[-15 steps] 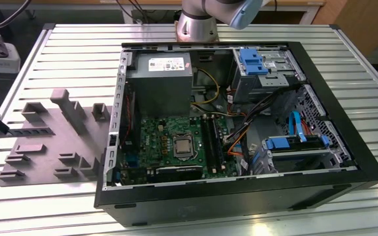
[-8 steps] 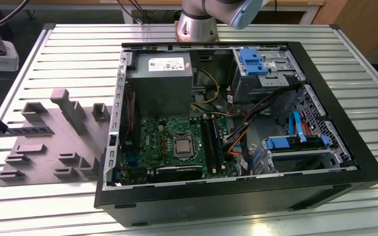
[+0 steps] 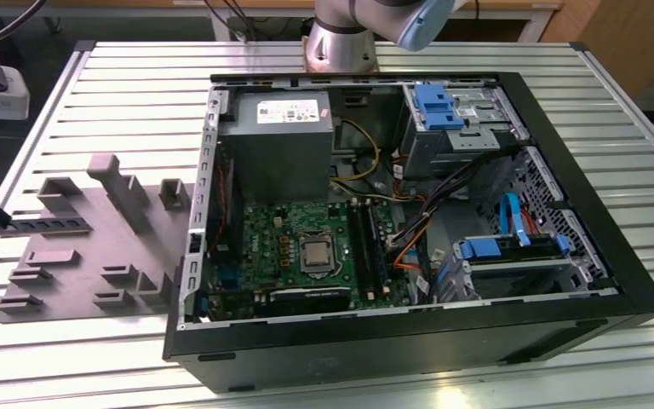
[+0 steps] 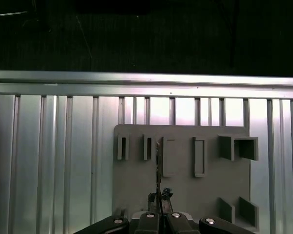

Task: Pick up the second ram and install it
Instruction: 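Pick up the second ram and move it above second insertion slot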

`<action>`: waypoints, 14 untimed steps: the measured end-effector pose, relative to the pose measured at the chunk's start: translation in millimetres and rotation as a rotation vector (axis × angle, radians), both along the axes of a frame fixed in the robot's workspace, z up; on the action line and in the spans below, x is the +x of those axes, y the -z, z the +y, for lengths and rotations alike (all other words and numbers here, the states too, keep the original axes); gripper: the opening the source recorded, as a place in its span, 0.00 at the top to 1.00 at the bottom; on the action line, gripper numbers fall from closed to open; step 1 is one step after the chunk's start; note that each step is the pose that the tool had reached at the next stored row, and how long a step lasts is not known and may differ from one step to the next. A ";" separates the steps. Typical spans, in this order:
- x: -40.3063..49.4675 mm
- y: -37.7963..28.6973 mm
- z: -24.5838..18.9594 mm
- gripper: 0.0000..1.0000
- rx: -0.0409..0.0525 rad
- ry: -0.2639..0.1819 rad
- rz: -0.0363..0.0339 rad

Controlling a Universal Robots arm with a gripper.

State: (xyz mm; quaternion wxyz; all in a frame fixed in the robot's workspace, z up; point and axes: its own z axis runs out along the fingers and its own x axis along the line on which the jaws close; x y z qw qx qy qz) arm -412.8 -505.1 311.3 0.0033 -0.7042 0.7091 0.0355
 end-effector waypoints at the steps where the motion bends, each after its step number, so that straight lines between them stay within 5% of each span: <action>1: 0.0 -0.5 0.0 0.89 0.0001 0.000 0.0000; 14: 0.0 -6.6 0.0 0.89 0.0010 0.000 0.0000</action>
